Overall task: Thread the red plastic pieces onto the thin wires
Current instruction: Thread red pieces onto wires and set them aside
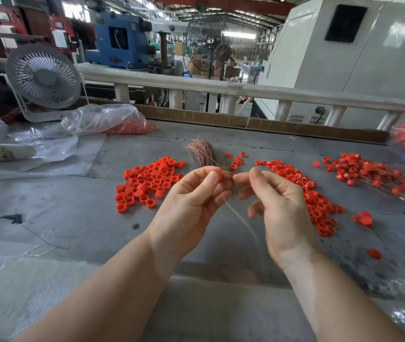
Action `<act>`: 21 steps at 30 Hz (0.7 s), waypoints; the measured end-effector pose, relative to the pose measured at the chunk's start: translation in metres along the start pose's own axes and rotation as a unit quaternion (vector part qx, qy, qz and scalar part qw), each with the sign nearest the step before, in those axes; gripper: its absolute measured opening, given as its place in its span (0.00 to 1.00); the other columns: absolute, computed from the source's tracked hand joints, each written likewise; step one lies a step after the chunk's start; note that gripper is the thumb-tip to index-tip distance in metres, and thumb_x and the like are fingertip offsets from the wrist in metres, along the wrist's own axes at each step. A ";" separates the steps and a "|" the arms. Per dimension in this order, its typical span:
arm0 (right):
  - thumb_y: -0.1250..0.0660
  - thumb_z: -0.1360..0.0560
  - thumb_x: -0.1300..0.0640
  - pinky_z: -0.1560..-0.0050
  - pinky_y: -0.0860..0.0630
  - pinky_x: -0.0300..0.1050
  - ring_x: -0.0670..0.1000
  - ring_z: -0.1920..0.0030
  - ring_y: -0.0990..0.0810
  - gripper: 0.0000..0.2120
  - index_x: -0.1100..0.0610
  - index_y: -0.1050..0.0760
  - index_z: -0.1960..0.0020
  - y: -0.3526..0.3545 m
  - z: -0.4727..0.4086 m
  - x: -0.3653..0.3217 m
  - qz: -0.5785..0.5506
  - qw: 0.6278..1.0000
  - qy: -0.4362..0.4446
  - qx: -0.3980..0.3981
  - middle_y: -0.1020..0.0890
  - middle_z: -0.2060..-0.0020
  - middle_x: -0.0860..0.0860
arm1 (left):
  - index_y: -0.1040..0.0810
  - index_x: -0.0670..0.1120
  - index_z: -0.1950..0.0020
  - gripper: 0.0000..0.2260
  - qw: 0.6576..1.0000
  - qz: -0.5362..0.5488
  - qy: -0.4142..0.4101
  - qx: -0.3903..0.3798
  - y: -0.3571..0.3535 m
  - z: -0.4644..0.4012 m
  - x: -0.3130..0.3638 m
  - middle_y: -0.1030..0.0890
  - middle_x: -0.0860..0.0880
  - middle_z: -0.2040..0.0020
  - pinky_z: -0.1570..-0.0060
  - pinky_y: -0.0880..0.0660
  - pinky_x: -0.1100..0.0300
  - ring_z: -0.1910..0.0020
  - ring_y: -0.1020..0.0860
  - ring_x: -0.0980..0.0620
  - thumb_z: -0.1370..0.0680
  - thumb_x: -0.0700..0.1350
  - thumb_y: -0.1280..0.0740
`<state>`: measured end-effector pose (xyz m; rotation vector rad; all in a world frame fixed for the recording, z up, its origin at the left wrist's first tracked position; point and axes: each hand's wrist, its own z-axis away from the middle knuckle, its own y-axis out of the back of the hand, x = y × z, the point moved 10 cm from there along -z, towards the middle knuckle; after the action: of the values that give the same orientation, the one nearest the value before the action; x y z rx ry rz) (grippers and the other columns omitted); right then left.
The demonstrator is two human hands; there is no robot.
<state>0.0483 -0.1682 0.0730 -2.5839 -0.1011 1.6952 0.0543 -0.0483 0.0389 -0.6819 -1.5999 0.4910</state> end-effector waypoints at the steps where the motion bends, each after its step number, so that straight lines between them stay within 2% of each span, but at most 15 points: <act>1: 0.34 0.28 0.50 0.73 0.32 0.36 0.44 0.65 0.24 0.11 0.54 0.19 0.64 0.004 0.000 0.001 -0.002 1.000 -0.005 0.014 0.16 0.64 0.49 | 0.20 0.44 0.60 0.04 1.000 -0.001 0.003 0.007 0.002 0.000 -0.001 0.17 0.48 0.63 0.60 0.21 0.65 0.65 0.19 0.57 0.31 0.41 0.34; 4: 0.37 0.25 0.54 0.74 0.33 0.34 0.43 0.66 0.24 0.13 0.55 0.20 0.65 0.007 0.000 0.003 -0.002 0.999 -0.014 0.029 0.17 0.66 0.48 | 0.21 0.43 0.61 0.05 1.000 -0.010 0.010 0.017 0.002 0.000 -0.002 0.18 0.48 0.65 0.61 0.21 0.65 0.67 0.21 0.57 0.28 0.39 0.36; 8: 0.37 0.25 0.56 0.75 0.33 0.34 0.42 0.67 0.25 0.12 0.55 0.20 0.65 0.004 -0.001 0.003 0.013 1.000 -0.013 0.022 0.17 0.68 0.48 | 0.24 0.41 0.58 0.09 0.998 -0.046 0.008 0.040 0.006 -0.001 -0.001 0.21 0.49 0.69 0.64 0.21 0.66 0.70 0.23 0.58 0.22 0.35 0.41; 13: 0.32 0.28 0.54 0.74 0.33 0.34 0.45 0.67 0.26 0.10 0.55 0.19 0.66 0.004 -0.001 0.004 0.018 1.000 -0.017 0.015 0.18 0.68 0.49 | 0.25 0.41 0.59 0.09 0.994 -0.096 -0.011 0.056 0.007 -0.001 0.001 0.23 0.51 0.71 0.64 0.22 0.66 0.71 0.25 0.59 0.21 0.35 0.42; 17: 0.35 0.26 0.57 0.75 0.34 0.34 0.46 0.68 0.27 0.10 0.55 0.20 0.65 0.004 -0.001 0.003 0.019 1.000 -0.014 0.013 0.19 0.70 0.47 | 0.25 0.40 0.58 0.09 0.991 -0.112 -0.012 0.070 0.010 -0.001 0.000 0.23 0.51 0.72 0.66 0.22 0.66 0.73 0.25 0.59 0.21 0.35 0.41; 21: 0.34 0.26 0.58 0.74 0.35 0.36 0.50 0.68 0.29 0.11 0.55 0.19 0.66 0.004 -0.001 0.005 0.025 0.999 -0.017 0.012 0.20 0.70 0.51 | 0.24 0.39 0.58 0.08 0.990 -0.121 -0.008 0.071 0.011 -0.001 -0.001 0.23 0.50 0.73 0.67 0.22 0.65 0.73 0.24 0.59 0.22 0.34 0.40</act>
<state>0.0513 -0.1721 0.0683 -2.5618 -0.0183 1.7464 0.0566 -0.0412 0.0312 -0.3717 -1.6196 0.4268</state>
